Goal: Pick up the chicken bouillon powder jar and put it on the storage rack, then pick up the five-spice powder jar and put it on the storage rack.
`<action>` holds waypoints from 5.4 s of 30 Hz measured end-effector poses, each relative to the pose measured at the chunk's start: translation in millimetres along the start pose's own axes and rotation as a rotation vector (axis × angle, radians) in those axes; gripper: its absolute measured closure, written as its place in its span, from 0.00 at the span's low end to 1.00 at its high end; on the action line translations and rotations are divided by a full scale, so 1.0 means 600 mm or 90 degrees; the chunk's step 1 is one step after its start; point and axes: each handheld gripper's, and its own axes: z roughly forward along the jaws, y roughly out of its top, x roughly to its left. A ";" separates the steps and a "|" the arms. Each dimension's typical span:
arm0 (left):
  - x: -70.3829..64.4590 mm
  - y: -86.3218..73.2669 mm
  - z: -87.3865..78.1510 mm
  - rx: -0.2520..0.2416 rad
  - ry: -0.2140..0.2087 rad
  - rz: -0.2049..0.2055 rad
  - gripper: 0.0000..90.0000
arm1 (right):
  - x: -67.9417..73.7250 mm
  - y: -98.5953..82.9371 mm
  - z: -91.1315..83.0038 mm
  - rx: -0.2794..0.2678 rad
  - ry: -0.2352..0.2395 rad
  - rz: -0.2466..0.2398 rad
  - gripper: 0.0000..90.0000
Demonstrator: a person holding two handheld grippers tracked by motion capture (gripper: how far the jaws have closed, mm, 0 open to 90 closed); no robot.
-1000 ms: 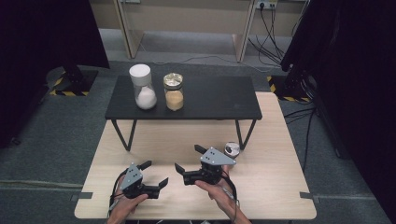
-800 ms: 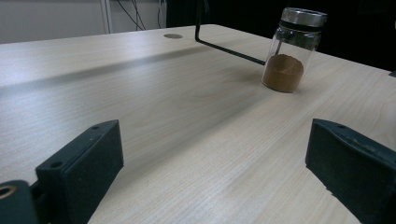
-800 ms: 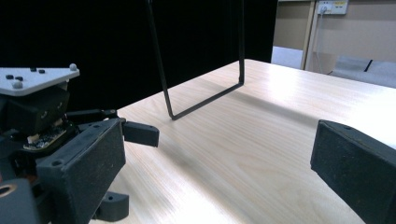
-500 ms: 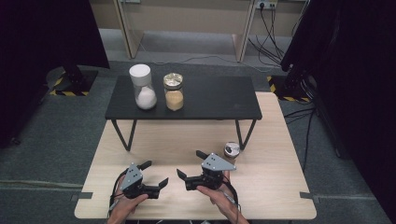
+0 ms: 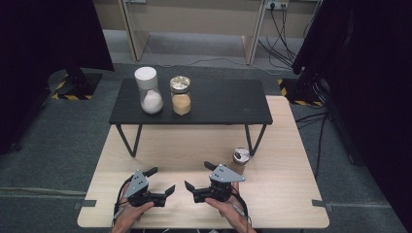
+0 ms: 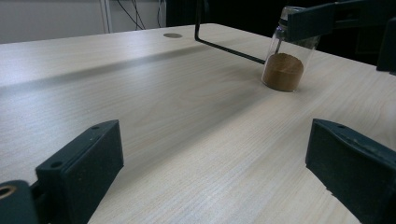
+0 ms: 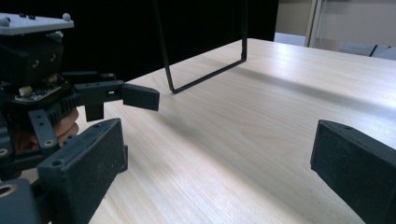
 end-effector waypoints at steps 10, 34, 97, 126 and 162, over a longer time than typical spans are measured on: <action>0.000 0.000 0.000 0.000 0.000 0.000 0.04 | -0.001 -0.013 -0.008 0.006 -0.002 0.003 0.04; 0.001 0.000 0.000 -0.001 0.000 -0.003 0.04 | -0.005 -0.024 -0.031 0.003 -0.009 0.012 0.04; -0.001 0.000 0.000 0.002 0.001 0.001 0.04 | -0.024 -0.061 -0.131 -0.022 -0.098 0.027 0.04; -0.001 0.000 0.001 0.002 0.000 0.001 0.04 | -0.054 -0.066 -0.162 -0.030 -0.183 0.024 0.04; -0.001 0.000 0.001 0.002 0.000 0.001 0.04 | -0.092 -0.063 -0.149 -0.024 -0.229 0.029 0.04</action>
